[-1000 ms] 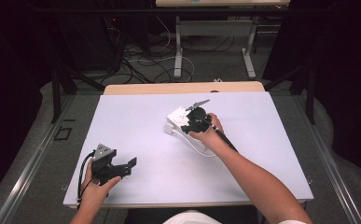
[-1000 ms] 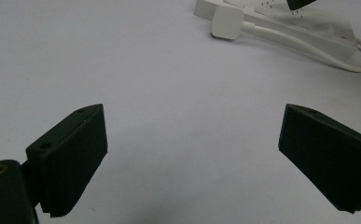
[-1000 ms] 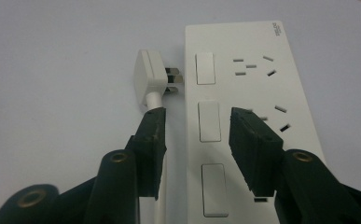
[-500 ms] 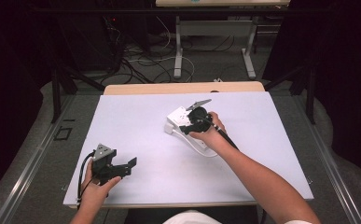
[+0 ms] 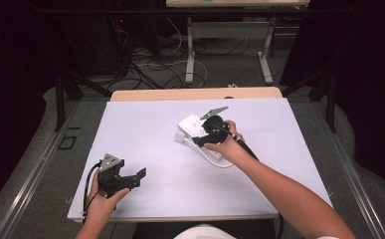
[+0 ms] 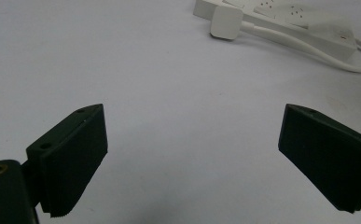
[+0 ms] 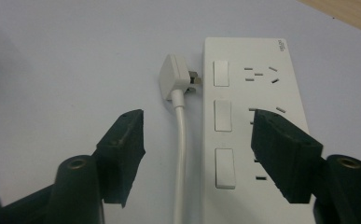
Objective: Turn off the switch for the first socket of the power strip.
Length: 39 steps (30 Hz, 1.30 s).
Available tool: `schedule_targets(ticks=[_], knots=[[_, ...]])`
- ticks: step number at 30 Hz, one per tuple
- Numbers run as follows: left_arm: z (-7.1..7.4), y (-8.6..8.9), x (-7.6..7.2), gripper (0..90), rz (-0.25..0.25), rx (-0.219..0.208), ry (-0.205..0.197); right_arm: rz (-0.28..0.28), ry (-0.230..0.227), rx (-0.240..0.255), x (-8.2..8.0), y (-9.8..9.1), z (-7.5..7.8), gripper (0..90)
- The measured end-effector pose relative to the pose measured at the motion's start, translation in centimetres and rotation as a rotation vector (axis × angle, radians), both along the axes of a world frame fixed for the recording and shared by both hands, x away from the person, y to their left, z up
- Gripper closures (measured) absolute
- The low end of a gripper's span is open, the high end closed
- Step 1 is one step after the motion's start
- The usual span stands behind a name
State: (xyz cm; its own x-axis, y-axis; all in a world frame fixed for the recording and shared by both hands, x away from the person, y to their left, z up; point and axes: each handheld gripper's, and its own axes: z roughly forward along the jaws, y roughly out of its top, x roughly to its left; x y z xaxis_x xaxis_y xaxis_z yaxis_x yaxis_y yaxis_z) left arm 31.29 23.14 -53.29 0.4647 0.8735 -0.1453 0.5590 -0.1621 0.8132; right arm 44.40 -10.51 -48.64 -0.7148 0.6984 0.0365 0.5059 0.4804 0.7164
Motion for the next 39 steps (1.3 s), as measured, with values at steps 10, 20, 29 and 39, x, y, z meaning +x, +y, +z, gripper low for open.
schedule_targets(ticks=[10,20,29,39], knots=[[0.0,0.0,0.0,8.0,0.001,0.0,-0.002,0.011,-0.044,0.016,-1.2,-0.3,1.1,23.3],[0.0,0.0,0.0,8.0,0.006,-0.002,-0.001,-0.005,-0.07,0.012,-1.7,-1.1,1.9,14.6],[0.0,0.0,0.0,8.0,0.006,0.0,-0.001,0.008,-0.085,0.042,-2.3,-1.8,2.5,0.0],[0.0,0.0,0.0,8.1,0.009,0.001,-0.003,0.008,-0.105,0.061,-3.3,-2.7,3.3,0.0]])
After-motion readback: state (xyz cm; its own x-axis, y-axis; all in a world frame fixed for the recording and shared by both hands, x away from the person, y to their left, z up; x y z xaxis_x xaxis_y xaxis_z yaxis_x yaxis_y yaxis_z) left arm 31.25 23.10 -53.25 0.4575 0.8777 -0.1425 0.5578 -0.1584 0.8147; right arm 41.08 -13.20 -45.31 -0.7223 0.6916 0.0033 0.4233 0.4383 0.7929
